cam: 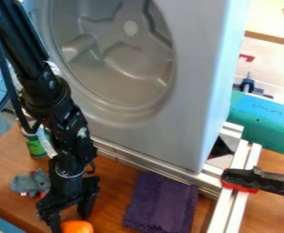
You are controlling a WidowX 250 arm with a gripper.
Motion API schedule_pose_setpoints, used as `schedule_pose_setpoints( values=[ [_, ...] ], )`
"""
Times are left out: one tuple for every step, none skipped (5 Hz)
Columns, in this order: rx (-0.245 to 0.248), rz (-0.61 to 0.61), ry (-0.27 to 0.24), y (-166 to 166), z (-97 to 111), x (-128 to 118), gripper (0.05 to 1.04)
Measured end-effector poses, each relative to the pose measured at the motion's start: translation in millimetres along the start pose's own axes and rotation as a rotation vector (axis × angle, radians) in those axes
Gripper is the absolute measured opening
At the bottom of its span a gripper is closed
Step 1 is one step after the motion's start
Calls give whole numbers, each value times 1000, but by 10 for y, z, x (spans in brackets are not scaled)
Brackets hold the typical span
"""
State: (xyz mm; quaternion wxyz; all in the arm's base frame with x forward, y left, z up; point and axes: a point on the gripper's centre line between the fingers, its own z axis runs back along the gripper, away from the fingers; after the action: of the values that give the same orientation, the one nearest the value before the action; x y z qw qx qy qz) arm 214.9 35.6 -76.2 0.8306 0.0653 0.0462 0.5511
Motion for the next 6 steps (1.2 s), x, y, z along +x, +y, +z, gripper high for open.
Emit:
schedule_pose_setpoints(
  values=[
    [-12, -9, 1, -7, -3, -9, 1001],
    [-28, -58, -11, 27, 18, -66, 919],
    [-49, -87, -14, 7, 36, -77, 680],
    [-99, -133, -20, -4, 160, -94, 568],
    [-128, -221, -24, 27, 334, -62, 567],
    [-93, -334, -68, 90, 619, -80, 567]
  ],
)
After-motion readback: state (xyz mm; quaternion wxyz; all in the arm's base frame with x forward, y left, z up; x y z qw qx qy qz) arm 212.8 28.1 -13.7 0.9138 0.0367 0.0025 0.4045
